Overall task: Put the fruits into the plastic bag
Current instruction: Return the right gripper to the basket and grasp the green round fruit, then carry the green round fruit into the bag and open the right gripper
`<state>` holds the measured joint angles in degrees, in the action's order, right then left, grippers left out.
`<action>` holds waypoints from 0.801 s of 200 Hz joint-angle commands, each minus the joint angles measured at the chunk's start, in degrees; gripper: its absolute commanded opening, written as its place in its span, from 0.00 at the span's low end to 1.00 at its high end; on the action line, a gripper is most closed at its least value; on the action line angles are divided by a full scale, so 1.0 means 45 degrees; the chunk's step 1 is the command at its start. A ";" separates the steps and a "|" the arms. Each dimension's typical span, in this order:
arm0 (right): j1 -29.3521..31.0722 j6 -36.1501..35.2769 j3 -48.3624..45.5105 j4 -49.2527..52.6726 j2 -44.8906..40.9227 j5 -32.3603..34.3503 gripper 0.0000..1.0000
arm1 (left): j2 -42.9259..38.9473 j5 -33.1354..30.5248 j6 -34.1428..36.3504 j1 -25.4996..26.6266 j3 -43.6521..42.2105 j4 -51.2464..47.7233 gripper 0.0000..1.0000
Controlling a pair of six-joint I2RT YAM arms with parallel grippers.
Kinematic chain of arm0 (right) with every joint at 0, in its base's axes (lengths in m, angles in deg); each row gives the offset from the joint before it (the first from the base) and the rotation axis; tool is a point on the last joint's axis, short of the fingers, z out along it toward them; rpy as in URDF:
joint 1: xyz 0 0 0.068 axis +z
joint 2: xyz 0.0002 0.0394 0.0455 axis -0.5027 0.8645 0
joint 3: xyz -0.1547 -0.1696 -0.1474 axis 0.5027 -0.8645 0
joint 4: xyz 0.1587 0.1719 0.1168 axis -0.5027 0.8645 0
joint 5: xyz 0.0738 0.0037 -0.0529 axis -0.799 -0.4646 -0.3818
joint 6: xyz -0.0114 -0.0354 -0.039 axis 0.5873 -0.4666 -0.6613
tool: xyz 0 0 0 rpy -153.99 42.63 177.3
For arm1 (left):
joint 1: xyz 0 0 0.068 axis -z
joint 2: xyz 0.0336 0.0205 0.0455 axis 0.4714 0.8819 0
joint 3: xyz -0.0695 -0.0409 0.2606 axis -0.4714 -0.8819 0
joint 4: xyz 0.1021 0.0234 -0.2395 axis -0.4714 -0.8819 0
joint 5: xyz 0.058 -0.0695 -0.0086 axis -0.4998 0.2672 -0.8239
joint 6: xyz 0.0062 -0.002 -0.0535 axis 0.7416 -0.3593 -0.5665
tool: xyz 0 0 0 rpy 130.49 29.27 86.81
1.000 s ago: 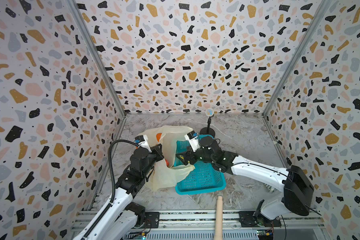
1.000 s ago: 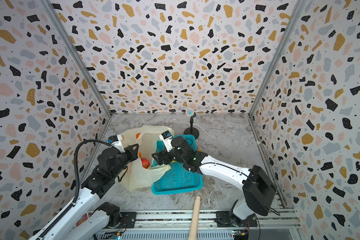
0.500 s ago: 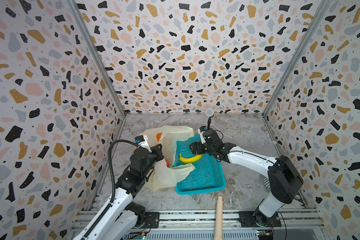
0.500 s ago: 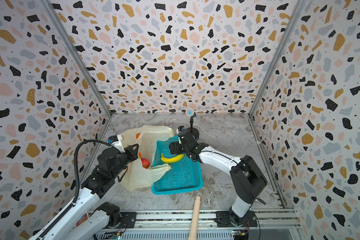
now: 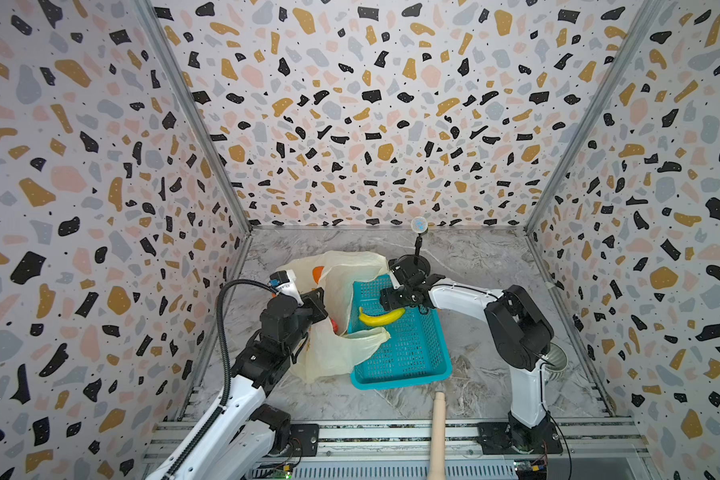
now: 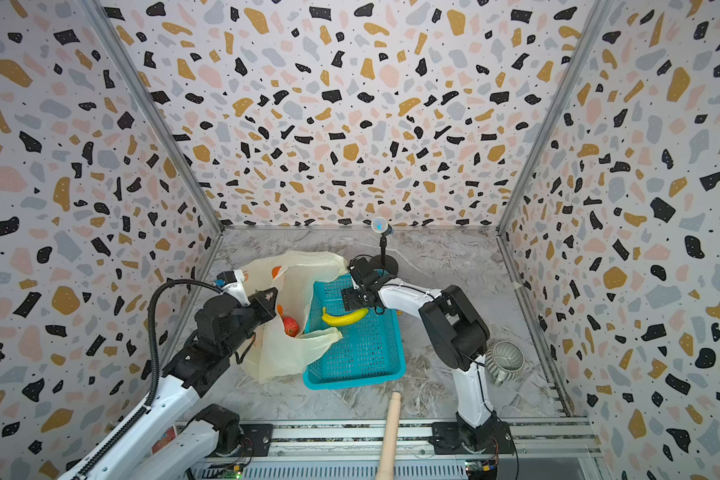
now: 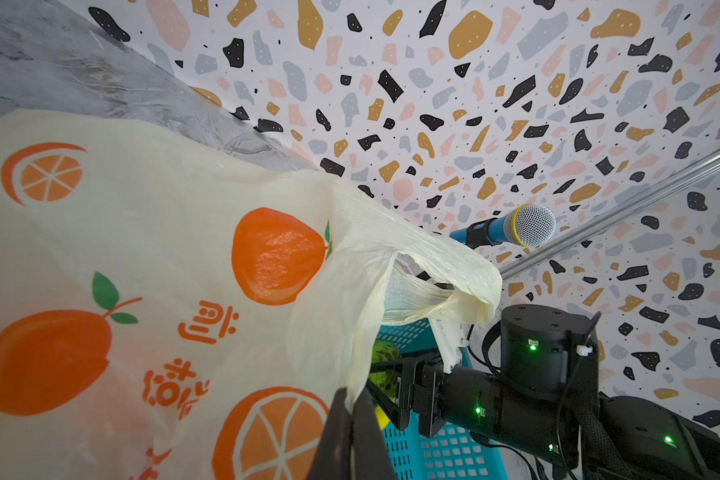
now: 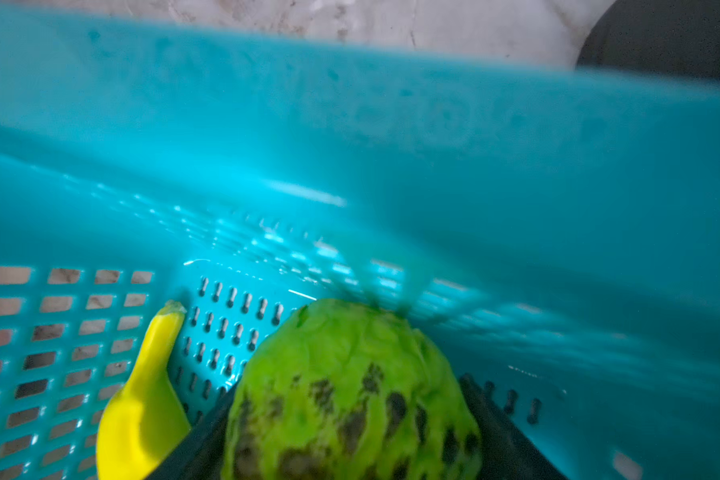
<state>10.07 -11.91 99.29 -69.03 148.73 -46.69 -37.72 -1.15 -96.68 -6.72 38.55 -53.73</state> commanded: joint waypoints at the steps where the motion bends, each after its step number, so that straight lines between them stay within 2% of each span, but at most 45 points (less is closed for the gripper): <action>1: 0.0060 -0.0267 0.0054 0.0056 -0.0381 -0.0296 0.48 | -0.0107 0.0071 0.0036 0.0014 -0.0008 0.0337 0.00; 9: 0.0079 -0.0317 -0.0134 -0.0038 -0.0558 -0.0294 0.41 | -0.0113 0.0070 0.0052 0.0008 -0.0011 0.0346 0.00; 18: 0.0084 -0.0306 -0.0388 -0.0163 -0.0837 -0.0156 0.39 | -0.0108 0.0087 0.0039 0.0008 -0.0039 0.0357 0.00; 62: 0.0528 -0.0073 -0.2454 -0.0983 -0.3588 0.0955 0.39 | -0.0132 0.0097 0.0055 0.0017 -0.0065 0.0339 0.00; 101: 0.1988 -0.0105 -0.4947 -0.3319 -0.6771 0.1683 0.40 | -0.0071 0.0158 -0.0014 0.0008 -0.0171 0.0528 0.00; 127: 0.2505 -0.0523 -0.5183 -0.4475 -0.7163 0.0303 0.41 | -0.0035 0.0189 -0.0034 0.0008 -0.0157 0.0591 0.00; 160: 0.3018 -0.1125 -0.3070 -0.4275 -0.5304 -0.1607 0.42 | -0.0036 -0.0100 0.0121 0.0025 0.0146 0.0163 0.00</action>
<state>22.18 -13.98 78.66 -86.80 119.14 -47.56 -37.74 -0.72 -96.70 -6.72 38.33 -53.51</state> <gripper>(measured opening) 0.551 0.047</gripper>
